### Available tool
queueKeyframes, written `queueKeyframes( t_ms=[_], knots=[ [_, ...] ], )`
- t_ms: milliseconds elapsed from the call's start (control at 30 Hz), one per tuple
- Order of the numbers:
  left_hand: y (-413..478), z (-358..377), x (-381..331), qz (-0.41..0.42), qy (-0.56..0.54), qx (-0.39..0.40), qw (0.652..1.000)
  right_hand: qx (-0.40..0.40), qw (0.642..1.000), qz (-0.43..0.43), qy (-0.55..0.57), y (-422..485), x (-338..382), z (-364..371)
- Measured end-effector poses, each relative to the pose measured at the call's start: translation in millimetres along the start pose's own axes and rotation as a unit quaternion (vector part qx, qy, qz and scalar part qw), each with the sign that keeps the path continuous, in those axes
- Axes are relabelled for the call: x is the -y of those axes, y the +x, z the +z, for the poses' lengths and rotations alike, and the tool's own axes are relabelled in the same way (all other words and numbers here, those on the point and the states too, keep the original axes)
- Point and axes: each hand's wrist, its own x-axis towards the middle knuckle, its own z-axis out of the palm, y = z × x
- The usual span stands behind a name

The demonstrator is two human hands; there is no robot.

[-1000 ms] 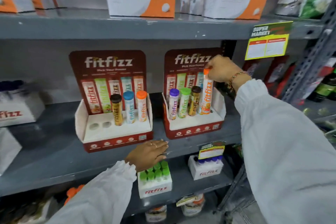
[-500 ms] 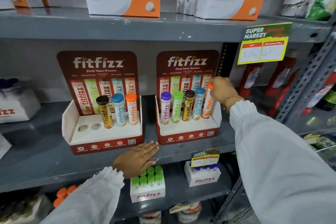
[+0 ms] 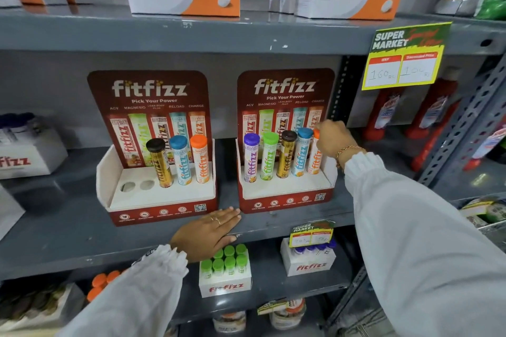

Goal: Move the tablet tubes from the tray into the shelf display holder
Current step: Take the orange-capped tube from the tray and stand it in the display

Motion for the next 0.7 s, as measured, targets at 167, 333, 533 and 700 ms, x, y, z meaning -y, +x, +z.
queueKeyframes(
  t_ms=[167, 333, 533, 700],
  knots=[
    [-3.0, -9.4, -6.0, -0.015, -0.01, 0.022, 1.0, -0.084, 0.993, -0.054, -0.066, -5.2, 16.0, 12.8],
    [-49.5, -18.5, -11.4, -0.031, 0.017, -0.083, 0.996, -0.294, 0.918, -0.267, -0.009, -55.9, 124.7, 53.4],
    [-218.8, 5.6, -10.5, -0.33, -0.008, -0.143, 0.933, -0.171, 0.807, -0.522, 0.217, -176.8, 295.4, 161.4],
    [-389.5, 58.8, -54.8, -0.654, -0.073, -0.073, 0.75, 0.063, 0.785, -0.595, 0.159, -268.1, 369.2, 265.1]
  ],
)
